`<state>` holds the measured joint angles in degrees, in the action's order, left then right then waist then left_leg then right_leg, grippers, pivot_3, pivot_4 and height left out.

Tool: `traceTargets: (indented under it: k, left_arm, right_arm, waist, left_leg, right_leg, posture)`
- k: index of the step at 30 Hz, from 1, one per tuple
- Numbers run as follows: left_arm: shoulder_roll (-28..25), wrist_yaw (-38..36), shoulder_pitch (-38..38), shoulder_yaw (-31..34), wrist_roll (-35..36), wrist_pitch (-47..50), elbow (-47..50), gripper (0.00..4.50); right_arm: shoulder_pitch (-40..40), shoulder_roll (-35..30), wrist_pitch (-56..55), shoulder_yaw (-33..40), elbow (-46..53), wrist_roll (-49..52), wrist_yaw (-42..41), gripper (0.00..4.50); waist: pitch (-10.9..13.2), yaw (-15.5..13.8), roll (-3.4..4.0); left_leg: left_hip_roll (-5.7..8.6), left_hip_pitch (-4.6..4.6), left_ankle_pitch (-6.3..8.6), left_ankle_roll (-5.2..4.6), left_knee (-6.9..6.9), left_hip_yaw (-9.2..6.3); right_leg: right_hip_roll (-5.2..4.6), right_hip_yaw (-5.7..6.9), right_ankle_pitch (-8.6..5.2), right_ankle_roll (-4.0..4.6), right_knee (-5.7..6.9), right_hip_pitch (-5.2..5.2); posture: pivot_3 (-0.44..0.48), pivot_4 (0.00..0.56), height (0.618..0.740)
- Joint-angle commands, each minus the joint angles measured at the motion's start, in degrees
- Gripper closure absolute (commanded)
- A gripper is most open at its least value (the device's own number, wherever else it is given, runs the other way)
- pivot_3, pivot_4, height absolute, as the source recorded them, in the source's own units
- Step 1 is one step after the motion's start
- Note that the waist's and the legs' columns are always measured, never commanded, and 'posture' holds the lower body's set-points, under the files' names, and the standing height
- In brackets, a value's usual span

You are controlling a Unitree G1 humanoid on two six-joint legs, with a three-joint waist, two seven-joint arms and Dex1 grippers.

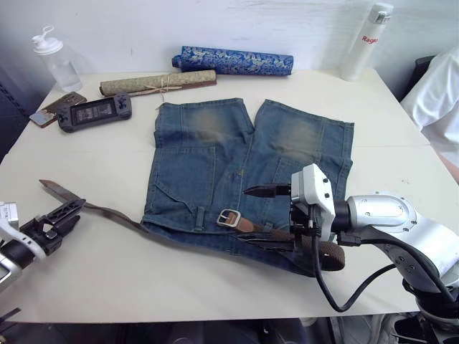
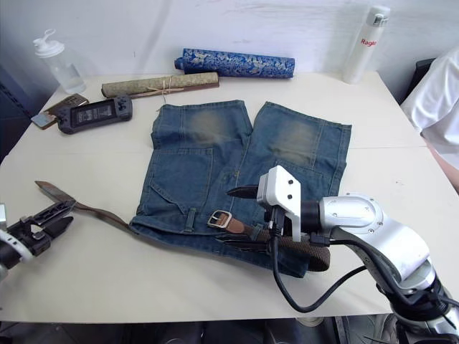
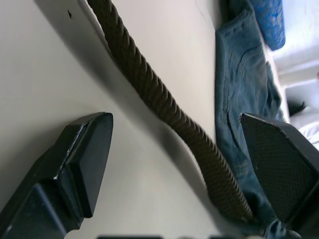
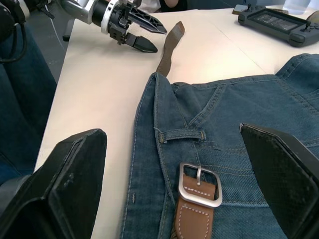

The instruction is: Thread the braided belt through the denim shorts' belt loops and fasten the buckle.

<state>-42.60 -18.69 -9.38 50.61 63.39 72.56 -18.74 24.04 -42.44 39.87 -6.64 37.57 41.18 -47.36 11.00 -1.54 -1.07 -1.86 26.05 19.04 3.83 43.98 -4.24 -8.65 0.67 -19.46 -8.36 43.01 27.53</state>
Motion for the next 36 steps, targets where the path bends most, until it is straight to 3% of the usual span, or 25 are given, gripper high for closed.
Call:
traceTargets:
  k: [1,6,7,9,15,17,25,30,32,36]
  left_arm:
    - [2.3,4.6,-2.5,-0.4,-0.6,1.5,-3.4,0.05]
    - [4.1,6.6,-3.7,-1.0,-1.1,2.8,-2.7,0.05]
    - [4.2,6.8,-3.8,-1.1,-1.1,3.0,-2.8,0.3]
    - [4.4,7.1,-3.9,-1.0,-1.1,2.9,-3.0,0.96]
    - [5.0,7.7,-4.8,-0.1,-1.4,1.8,-4.5,3.78]
    - [5.3,7.3,-4.3,-0.3,-1.5,1.8,-4.2,4.42]
    - [6.3,4.0,-3.4,-0.3,-1.2,-1.1,-1.9,4.42]
    - [5.4,-4.1,0.9,-6.9,-7.3,-15.3,17.6,4.42]
    - [5.0,-4.3,0.2,-11.1,-12.4,-22.8,26.4,4.42]
    - [0.2,-4.8,1.1,-26.0,-31.5,-39.3,39.6,4.42]
  right_arm:
    - [0.7,0.7,-0.7,0.2,0.9,-0.6,0.3,0.0]
    - [0.7,1.1,-0.2,0.7,1.3,-0.6,0.7,0.0]
    - [0.7,1.1,-0.1,0.8,1.4,-0.5,0.8,0.0]
    - [0.6,1.1,-0.1,1.0,1.5,-0.4,1.0,0.0]
    - [0.6,1.2,0.1,1.6,1.7,-0.2,1.6,0.0]
    - [0.5,0.9,0.0,1.7,1.5,-0.5,1.6,0.0]
    - [0.5,1.4,-0.2,0.9,1.4,-1.3,2.3,0.0]
    - [0.0,2.0,0.3,1.0,1.9,-0.9,3.3,0.0]
    - [-0.2,2.0,0.4,1.3,1.9,-0.9,3.7,0.0]
    - [-0.4,2.0,0.1,1.4,1.8,-1.8,4.7,0.0]
  waist:
    - [0.0,0.0,0.01]
    - [-0.1,0.1,0.17]
    - [-0.1,0.0,0.19]
    - [-0.1,0.1,0.2]
    - [-0.1,0.1,0.18]
    - [-0.2,0.1,0.28]
    - [-0.2,0.1,0.28]
    - [-0.1,0.2,0.11]
    - [0.0,0.1,-0.07]
    - [-0.1,0.2,-0.22]
  left_leg:
    - [0.0,0.0,0.0,0.0,0.0,0.0]
    - [0.01,0.0,0.0,0.0,0.0,0.0]
    - [0.02,0.0,0.0,0.0,0.0,0.0]
    - [0.03,0.0,0.0,0.01,0.0,0.0]
    - [0.04,0.1,0.04,0.07,0.01,0.0]
    - [0.05,0.07,0.04,0.07,-0.01,0.0]
    - [0.05,0.05,0.04,0.07,-0.03,0.01]
    - [0.03,0.17,0.05,0.1,-0.03,0.01]
    - [0.03,0.24,0.05,0.15,-0.02,0.01]
    - [0.03,0.39,0.03,0.19,-0.04,0.05]
  right_leg:
    - [-0.01,0.0,0.0,0.0,0.0,-0.01]
    - [-0.02,0.0,0.01,-0.02,-0.02,-0.02]
    - [-0.04,0.0,0.01,-0.02,-0.02,-0.02]
    - [-0.04,0.0,0.01,-0.02,-0.03,-0.02]
    - [-0.04,0.0,0.04,-0.06,-0.2,-0.02]
    - [-0.05,0.0,0.04,-0.06,-0.25,-0.06]
    - [-0.05,-0.01,0.03,-0.03,-0.28,-0.05]
    - [-0.04,0.0,0.0,0.17,-0.46,-0.03]
    - [-0.04,0.0,0.0,0.24,-0.54,-0.02]
    - [-0.03,0.01,0.18,0.51,-1.17,-0.13]
  posture:
    - [0.0,0.15,0.645]
    - [0.0,0.15,0.645]
    - [0.0,0.15,0.645]
    - [0.0,0.15,0.645]
    - [0.0,0.15,0.645]
    - [0.0,0.15,0.645]
    - [0.0,0.15,0.645]
    - [0.0,0.15,0.645]
    - [0.0,0.15,0.645]
    - [0.0,0.15,0.645]
